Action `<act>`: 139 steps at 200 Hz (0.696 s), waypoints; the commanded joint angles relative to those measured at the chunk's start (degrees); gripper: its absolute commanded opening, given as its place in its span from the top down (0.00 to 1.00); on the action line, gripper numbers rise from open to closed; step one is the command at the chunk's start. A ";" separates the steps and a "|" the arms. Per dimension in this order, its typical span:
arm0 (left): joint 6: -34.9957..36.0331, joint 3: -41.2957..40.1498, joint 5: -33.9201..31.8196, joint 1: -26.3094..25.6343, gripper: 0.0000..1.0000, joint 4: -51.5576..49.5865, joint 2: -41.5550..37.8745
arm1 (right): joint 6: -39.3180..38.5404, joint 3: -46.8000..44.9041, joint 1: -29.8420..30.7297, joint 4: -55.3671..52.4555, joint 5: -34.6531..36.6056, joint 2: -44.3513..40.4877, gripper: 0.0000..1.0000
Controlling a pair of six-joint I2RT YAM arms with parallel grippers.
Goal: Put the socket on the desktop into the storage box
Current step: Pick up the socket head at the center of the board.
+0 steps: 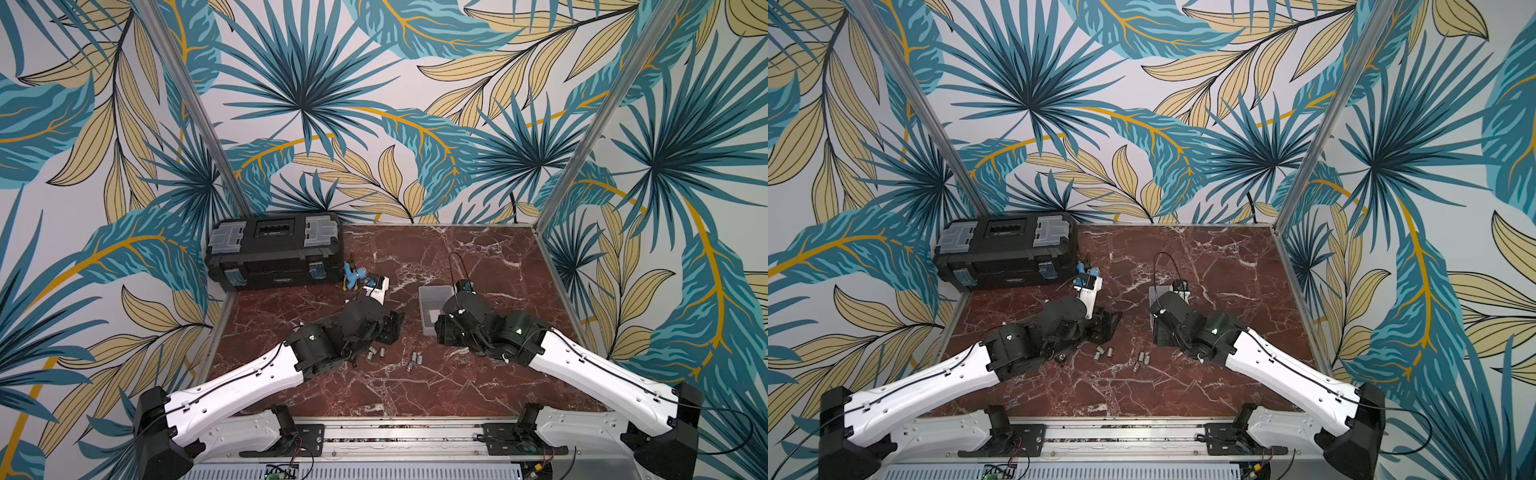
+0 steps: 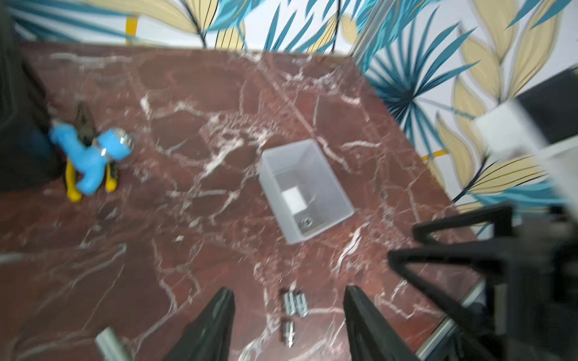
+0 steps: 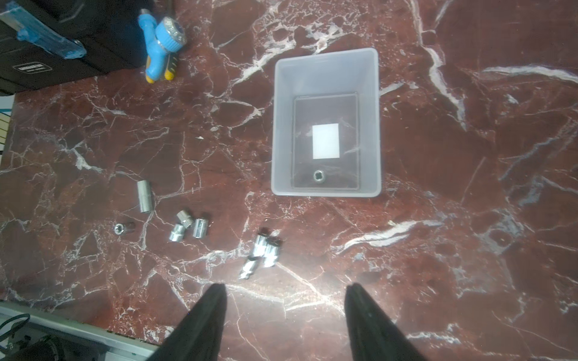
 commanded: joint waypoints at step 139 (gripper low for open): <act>-12.68 -15.18 -9.89 6.64 0.46 -12.90 -0.85 | 2.58 -12.69 3.33 13.18 -1.09 -1.49 0.44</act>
